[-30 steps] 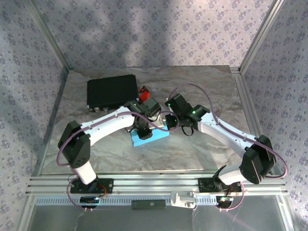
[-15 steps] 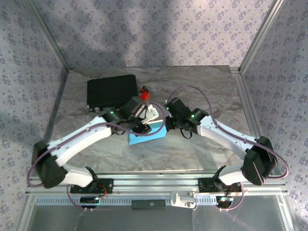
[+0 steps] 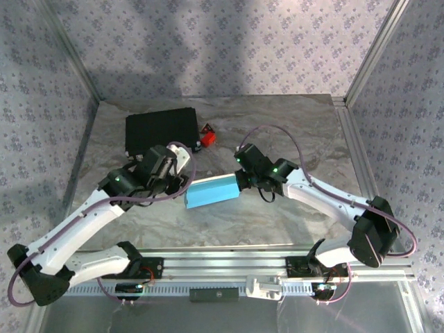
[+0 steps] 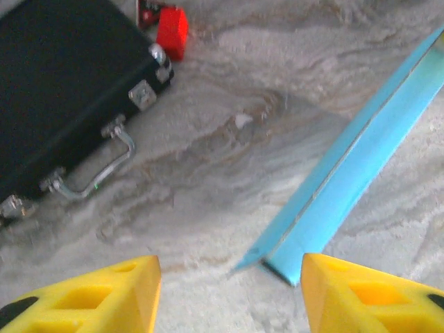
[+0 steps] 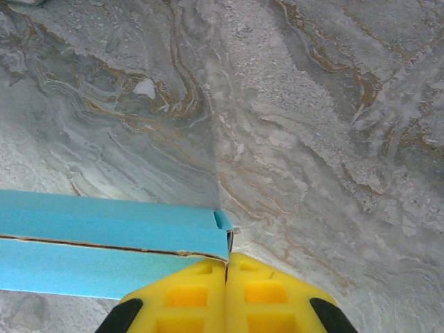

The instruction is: Fold the paper box

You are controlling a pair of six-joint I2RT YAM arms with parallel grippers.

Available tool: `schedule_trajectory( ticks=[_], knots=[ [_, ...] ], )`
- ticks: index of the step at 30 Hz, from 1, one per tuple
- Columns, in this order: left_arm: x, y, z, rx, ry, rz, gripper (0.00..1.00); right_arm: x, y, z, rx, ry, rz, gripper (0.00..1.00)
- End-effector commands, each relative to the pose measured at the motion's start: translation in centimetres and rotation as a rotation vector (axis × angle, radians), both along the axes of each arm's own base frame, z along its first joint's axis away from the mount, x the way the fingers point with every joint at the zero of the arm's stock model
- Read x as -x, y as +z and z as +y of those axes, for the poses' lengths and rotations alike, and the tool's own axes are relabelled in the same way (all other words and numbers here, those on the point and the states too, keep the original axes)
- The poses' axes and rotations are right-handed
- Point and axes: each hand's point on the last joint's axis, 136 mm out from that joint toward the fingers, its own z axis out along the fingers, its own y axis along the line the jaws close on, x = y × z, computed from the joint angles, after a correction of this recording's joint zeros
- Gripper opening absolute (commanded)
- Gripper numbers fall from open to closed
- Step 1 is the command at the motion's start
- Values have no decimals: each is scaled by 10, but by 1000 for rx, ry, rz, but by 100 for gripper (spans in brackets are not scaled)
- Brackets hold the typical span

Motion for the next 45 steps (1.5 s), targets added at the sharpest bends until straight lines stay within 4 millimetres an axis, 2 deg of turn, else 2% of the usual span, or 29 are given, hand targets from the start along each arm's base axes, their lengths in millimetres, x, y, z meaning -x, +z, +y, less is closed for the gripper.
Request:
schedule_trajectory(
  ticks=[1,6,8,12,14,17,19,30,37,45],
  knots=[
    [19,-17,17,-62,10,87,58,4,-6,-5,53,-21,30,0],
    [10,-24,15,-125,-26,72,62,4,-6,-5,59,-24,27,0],
    [4,-23,11,-132,-42,64,62,5,-6,-5,62,-24,28,0],
    [-4,-34,7,-163,-63,86,61,5,-3,-5,62,-23,26,0],
    [-9,-39,6,-167,-66,99,57,4,-2,-5,61,-22,24,0],
    [-15,-40,5,-154,-61,104,44,4,-2,-5,61,-21,26,0],
    [-17,-40,2,-138,-66,107,41,4,-1,-3,58,-20,23,0],
    [-15,-51,-6,-131,-92,160,37,5,-1,-4,60,-22,25,0],
    [-14,-53,-10,-121,-88,190,20,5,0,-4,60,-24,22,0],
    [-10,-50,-12,-65,-49,211,22,5,-2,-4,62,-31,27,0]
  ],
)
